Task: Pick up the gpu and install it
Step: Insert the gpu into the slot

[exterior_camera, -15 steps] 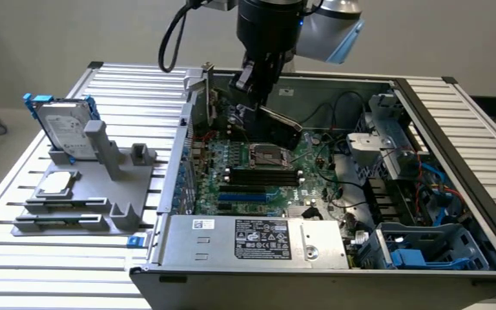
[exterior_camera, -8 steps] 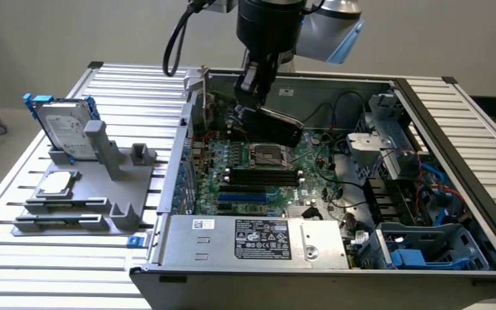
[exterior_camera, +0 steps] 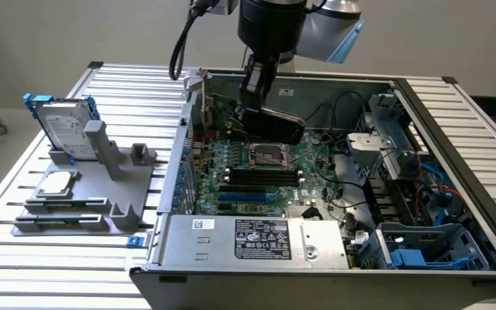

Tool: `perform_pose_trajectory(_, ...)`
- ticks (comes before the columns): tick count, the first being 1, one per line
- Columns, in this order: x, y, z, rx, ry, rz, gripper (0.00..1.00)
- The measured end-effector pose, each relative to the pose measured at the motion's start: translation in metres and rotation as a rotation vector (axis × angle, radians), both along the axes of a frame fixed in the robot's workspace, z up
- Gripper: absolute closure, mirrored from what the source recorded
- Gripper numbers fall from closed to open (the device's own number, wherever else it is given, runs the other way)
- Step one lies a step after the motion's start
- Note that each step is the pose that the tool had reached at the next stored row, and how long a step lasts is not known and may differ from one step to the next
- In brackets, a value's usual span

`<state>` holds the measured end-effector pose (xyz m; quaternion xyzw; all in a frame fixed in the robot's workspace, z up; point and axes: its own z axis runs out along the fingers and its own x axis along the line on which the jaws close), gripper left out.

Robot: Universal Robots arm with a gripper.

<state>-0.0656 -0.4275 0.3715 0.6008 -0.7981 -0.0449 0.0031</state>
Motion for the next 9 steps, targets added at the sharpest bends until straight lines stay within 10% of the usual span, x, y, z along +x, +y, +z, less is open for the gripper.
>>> perform_pose_trajectory(4,0.001,0.0,-0.0001,0.0005,-0.0092,0.032,0.74)
perform_pose_trajectory(9,0.0011,0.0,-0.0008,0.0001,-0.0381,0.098,0.74)
